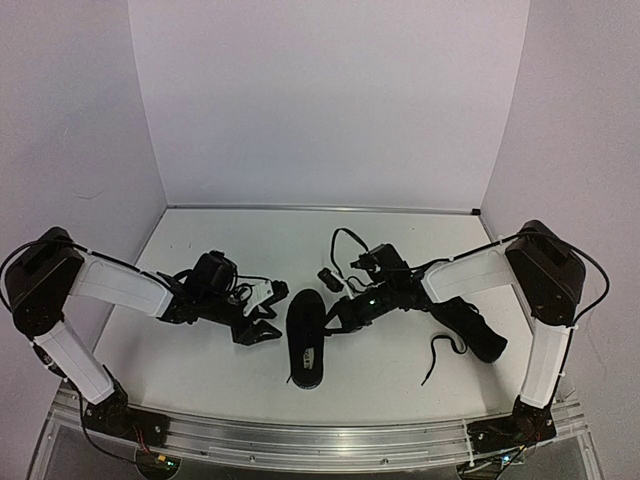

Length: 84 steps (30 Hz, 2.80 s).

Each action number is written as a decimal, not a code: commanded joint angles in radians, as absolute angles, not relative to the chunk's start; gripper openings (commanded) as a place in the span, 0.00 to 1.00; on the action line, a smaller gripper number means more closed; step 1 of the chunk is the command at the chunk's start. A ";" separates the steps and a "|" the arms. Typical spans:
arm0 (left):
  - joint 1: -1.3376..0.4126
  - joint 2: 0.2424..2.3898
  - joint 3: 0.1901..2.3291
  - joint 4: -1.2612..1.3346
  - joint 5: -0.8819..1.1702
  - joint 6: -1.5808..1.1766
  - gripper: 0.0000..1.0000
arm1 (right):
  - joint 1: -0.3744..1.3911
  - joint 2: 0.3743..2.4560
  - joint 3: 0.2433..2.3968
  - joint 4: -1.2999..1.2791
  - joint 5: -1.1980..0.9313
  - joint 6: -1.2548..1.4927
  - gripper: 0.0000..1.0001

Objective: Tie the shoes

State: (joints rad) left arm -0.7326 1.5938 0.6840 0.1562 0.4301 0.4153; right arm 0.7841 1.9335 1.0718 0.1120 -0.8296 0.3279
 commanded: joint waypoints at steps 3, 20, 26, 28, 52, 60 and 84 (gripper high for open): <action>-0.756 1.657 0.750 0.262 0.393 0.549 0.53 | 0.786 1.939 1.088 0.120 -0.816 0.337 0.00; -0.806 1.770 0.841 0.268 0.430 0.629 0.36 | 0.787 1.953 1.101 0.118 -0.825 0.336 0.00; -0.814 1.783 0.848 0.261 0.423 0.646 0.30 | 0.785 1.950 1.098 0.117 -0.823 0.336 0.00; -0.817 1.784 0.850 0.252 0.409 0.653 0.25 | 0.786 1.948 1.096 0.116 -0.822 0.336 0.00; -0.816 1.665 0.792 0.181 0.087 0.511 0.00 | 0.784 1.831 1.002 0.037 -0.705 0.337 0.00; -0.809 1.667 0.835 0.104 0.013 0.490 0.00 | 0.784 1.823 0.980 0.025 -0.668 0.340 0.00; -0.784 1.619 0.821 0.021 -0.075 0.455 0.00 | 0.764 1.814 0.941 0.025 -0.631 0.366 0.00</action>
